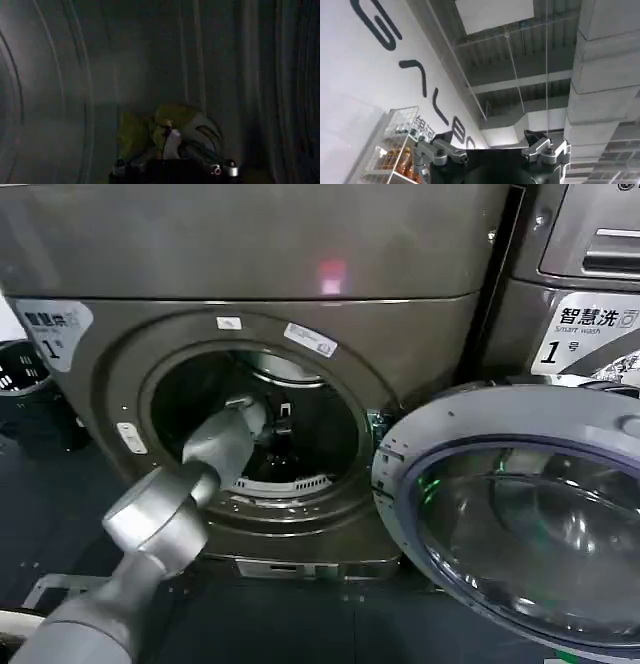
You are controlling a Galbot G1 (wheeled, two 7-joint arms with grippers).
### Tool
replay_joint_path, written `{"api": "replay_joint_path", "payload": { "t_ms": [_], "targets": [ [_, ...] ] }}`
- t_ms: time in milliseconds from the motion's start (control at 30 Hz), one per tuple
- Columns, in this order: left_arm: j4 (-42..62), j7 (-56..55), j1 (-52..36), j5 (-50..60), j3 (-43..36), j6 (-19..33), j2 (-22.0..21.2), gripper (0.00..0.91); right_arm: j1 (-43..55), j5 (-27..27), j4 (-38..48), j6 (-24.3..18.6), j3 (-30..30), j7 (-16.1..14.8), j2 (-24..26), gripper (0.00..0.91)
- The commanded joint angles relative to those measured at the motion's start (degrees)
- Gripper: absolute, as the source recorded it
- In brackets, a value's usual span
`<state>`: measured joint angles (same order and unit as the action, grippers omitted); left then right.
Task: Grasp the clothes from the dryer.
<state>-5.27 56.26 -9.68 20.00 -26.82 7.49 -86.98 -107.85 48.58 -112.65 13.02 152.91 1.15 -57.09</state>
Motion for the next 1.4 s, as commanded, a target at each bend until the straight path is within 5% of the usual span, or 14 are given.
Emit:
{"api": "replay_joint_path", "payload": {
  "t_ms": [33, 267, 667, 767, 1067, 1267, 1400],
  "targets": [
    [-0.1, 0.8, -1.0, -0.8, 0.1, 0.7, 0.1, 0.000, 0.1, 0.0, -0.1, 0.0, -0.1, 0.1, -0.1, 0.907],
    [-1.9, -1.9, -2.1, -1.1, 3.3, -0.2, 0.8, 0.000, 0.0, 0.2, -0.2, 0.0, 0.0, 0.1, -0.1, 0.907],
    [-14.2, -28.7, 7.3, -21.0, 30.9, -7.2, 3.4, 0.000, 0.7, 0.3, -0.7, -0.1, -0.8, 0.2, 0.5, 0.907],
    [-19.1, -29.5, 11.8, -31.9, 33.1, -4.7, 4.0, 0.000, 0.7, 0.3, -0.8, -0.4, -1.0, 0.3, 0.5, 0.907],
    [-36.3, -43.4, 21.8, -41.3, 43.8, 2.1, 2.8, 0.000, 0.5, 0.2, -0.9, -0.7, -0.8, 0.5, 0.3, 0.907],
    [-44.8, -57.5, 27.7, -32.0, 47.4, 10.5, 2.1, 0.000, 0.3, -1.6, -1.2, -0.2, -1.2, 0.6, 0.1, 0.907],
    [-51.4, -60.5, 33.1, -28.7, 47.4, 6.7, 2.4, 0.000, 0.4, -1.5, -1.3, -0.2, -0.9, 0.3, 0.2, 0.907]
  ]
}}
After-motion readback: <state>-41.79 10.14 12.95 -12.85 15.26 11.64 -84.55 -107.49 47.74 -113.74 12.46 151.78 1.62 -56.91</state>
